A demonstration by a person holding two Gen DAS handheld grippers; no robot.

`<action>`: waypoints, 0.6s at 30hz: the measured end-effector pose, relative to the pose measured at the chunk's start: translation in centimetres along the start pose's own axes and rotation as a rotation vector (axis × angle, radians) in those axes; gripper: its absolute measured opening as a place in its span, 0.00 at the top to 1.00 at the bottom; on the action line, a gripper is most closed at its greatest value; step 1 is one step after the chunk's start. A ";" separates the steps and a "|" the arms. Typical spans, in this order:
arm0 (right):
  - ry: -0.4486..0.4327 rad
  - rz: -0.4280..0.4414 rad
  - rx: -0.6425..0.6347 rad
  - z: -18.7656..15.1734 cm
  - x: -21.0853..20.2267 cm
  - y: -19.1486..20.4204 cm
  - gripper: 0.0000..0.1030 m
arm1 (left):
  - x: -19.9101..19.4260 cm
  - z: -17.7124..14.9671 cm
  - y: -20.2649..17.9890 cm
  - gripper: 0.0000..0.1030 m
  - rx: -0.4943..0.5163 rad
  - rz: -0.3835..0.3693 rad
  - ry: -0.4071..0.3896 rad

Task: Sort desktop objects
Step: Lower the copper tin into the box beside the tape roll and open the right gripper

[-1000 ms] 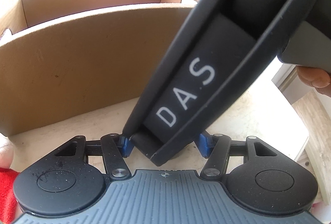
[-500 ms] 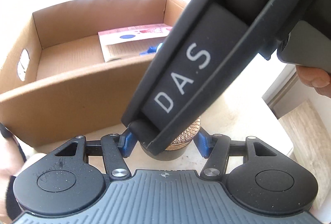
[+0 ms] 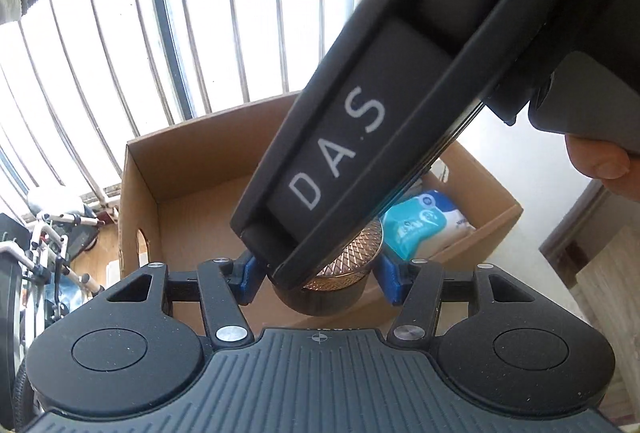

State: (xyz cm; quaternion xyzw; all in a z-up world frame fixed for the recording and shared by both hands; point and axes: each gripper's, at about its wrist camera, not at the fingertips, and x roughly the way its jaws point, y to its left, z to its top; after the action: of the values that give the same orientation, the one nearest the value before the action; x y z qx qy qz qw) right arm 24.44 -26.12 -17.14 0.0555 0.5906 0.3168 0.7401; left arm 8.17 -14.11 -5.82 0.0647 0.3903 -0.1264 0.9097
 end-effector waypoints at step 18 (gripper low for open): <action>0.234 0.194 0.310 1.5 12.5 -10.5 0.40 | 10.7 -0.6 2.0 0.45 -0.088 -0.075 0.357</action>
State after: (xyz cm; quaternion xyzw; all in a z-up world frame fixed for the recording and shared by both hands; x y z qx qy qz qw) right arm 31.28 -27.32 -31.96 0.1882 0.7060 0.2961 0.6152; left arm 15.41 -14.00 -13.95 0.0315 0.5530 -0.1297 0.8224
